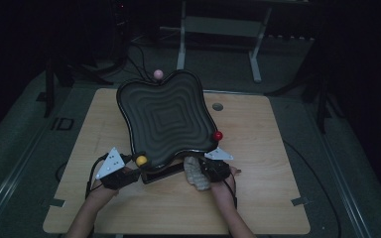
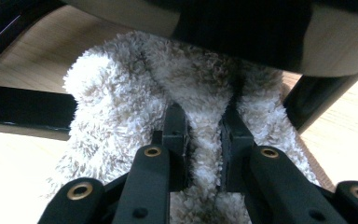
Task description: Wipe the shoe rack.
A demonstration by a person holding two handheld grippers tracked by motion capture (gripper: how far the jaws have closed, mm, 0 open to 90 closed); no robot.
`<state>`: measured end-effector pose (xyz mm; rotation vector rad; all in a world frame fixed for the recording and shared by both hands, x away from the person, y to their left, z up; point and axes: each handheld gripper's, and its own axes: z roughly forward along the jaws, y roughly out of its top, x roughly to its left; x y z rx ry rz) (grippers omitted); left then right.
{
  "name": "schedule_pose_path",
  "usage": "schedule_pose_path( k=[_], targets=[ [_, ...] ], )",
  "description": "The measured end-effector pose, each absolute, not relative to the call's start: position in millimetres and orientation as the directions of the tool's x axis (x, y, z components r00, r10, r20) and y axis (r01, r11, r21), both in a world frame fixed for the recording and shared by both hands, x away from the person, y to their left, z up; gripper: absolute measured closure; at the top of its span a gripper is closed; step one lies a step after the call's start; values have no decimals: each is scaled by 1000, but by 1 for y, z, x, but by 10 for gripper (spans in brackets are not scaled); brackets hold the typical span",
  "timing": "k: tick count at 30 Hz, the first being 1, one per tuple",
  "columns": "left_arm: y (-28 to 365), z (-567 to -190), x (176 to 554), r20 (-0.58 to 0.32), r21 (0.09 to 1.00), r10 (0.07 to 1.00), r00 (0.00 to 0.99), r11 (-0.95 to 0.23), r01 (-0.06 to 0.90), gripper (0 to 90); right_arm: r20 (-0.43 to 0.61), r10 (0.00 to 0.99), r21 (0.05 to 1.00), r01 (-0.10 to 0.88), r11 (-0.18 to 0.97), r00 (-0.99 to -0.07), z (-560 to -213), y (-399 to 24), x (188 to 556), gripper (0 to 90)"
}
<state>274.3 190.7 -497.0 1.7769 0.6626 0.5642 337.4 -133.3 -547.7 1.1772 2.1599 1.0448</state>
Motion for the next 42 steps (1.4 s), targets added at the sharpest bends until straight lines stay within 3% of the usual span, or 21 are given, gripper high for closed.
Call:
schedule_pose_path(
  k=[9,27,35,42],
  targets=[
    [191,-498,274,42,959,680,732,-233,161,584,-46,853,803,489,341,-520,-549,-118,330,763],
    [192,-497,274,35,957,668,743,-236,167,585,-35,687,802,390,452,-725,-549,-23,290,758],
    [193,-497,275,36,957,661,749,-239,165,586,-39,697,792,403,458,-716,-547,-43,301,755],
    [193,-498,276,30,959,658,753,-231,164,586,-66,808,789,465,402,-586,-546,-103,328,748]
  ],
)
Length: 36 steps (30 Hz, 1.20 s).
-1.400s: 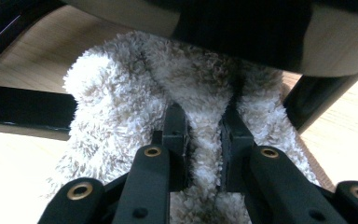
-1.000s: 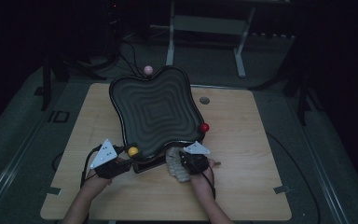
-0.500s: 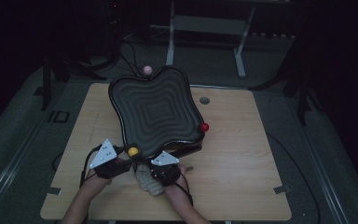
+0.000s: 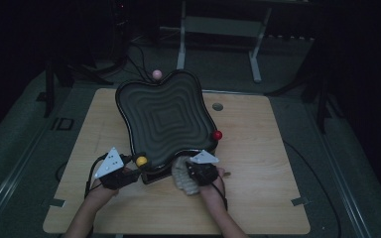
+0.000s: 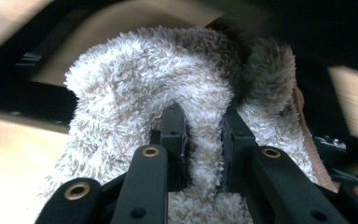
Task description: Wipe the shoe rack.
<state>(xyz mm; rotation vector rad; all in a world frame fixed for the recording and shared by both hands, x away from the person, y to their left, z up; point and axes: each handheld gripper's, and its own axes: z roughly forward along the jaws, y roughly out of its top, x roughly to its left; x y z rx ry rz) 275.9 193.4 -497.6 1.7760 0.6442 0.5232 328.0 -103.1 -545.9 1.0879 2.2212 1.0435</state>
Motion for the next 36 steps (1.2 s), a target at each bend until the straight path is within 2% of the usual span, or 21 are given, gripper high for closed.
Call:
schedule_pose_path(
  k=[3,5,10,26,29,30,33,36],
  targets=[
    [193,-497,276,31,959,657,754,-233,164,586,-74,850,791,488,369,-522,-546,-126,337,747],
    [193,-497,276,30,959,658,753,-232,164,586,-36,860,795,507,334,-509,-546,-135,340,747],
    [193,-498,276,29,960,658,752,-229,164,586,-28,865,798,510,322,-502,-547,-124,335,743],
    [193,-498,276,28,960,659,752,-227,164,585,-28,771,798,450,400,-636,-548,-51,305,741],
    [193,-497,276,30,959,656,754,-232,164,586,-19,741,801,433,413,-671,-548,-37,298,738],
    [193,-497,276,31,958,654,756,-234,164,586,23,698,804,428,413,-716,-549,-27,292,735],
    [194,-497,276,31,958,653,756,-235,165,586,-46,680,799,382,465,-732,-549,-15,286,738],
    [194,-497,276,28,958,653,757,-233,166,586,-37,671,793,387,471,-740,-548,-20,289,745]
  ],
)
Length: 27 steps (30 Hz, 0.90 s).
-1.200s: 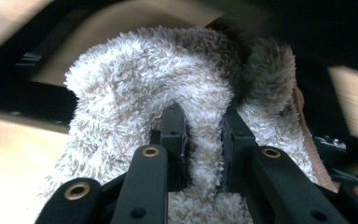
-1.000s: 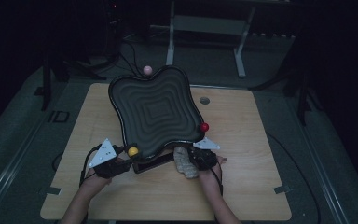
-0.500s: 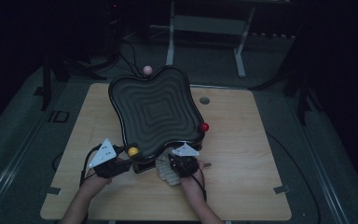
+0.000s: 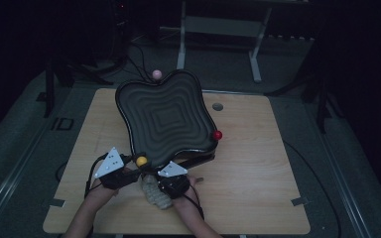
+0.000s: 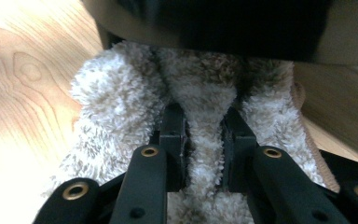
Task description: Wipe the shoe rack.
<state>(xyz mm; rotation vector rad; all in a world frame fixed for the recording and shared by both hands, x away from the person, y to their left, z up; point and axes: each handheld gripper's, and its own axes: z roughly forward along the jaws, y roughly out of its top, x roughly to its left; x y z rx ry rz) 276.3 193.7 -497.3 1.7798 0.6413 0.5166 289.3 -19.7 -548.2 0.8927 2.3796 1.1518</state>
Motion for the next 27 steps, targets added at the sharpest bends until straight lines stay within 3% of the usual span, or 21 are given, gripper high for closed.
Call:
schedule_pose_path(
  k=[5,15,17,21,27],
  targets=[
    [194,-497,276,27,958,654,756,-232,167,586,-80,697,788,383,482,-713,-548,-37,298,746],
    [194,-498,276,22,959,655,755,-226,169,586,-94,847,776,494,392,-523,-546,-131,337,746],
    [193,-498,276,20,960,657,754,-223,168,585,-47,846,775,515,367,-532,-546,-140,341,745],
    [192,-499,275,15,963,662,749,-213,168,585,-96,840,765,500,406,-535,-545,-134,340,740],
    [192,-499,274,5,965,658,753,-201,169,585,-73,838,767,507,394,-541,-544,-137,342,725]
  ],
)
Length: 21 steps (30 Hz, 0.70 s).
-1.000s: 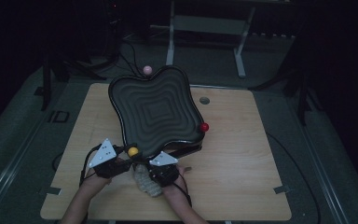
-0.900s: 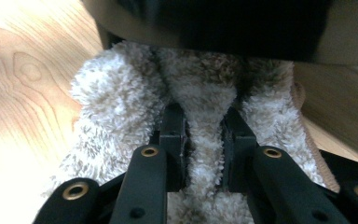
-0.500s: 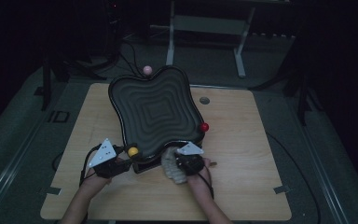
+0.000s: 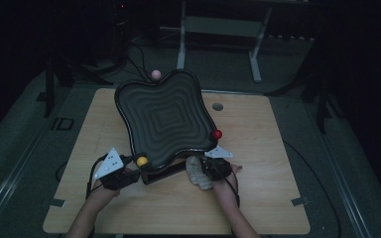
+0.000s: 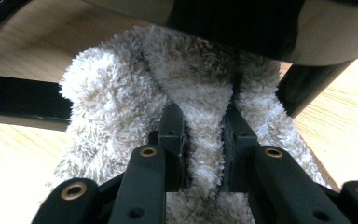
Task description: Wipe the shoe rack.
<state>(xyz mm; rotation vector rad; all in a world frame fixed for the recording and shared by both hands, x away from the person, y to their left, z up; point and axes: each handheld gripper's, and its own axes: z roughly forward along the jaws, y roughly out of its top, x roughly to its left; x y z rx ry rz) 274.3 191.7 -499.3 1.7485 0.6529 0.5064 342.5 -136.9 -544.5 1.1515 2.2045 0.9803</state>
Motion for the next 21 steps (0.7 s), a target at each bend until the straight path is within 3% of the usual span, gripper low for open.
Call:
schedule_pose_path(
  k=[5,10,16,21],
  targets=[
    [191,-499,273,1,964,659,752,-201,175,585,-81,837,767,503,399,-541,-544,-135,343,718],
    [189,-498,272,1,962,658,753,-206,179,585,9,804,770,518,374,-594,-536,-131,331,753],
    [188,-498,271,-3,963,661,750,-199,180,584,29,672,767,448,460,-740,-535,-103,285,756],
    [187,-498,272,-7,962,657,754,-201,183,584,95,588,793,418,444,-804,-531,-74,264,754]
  ],
)
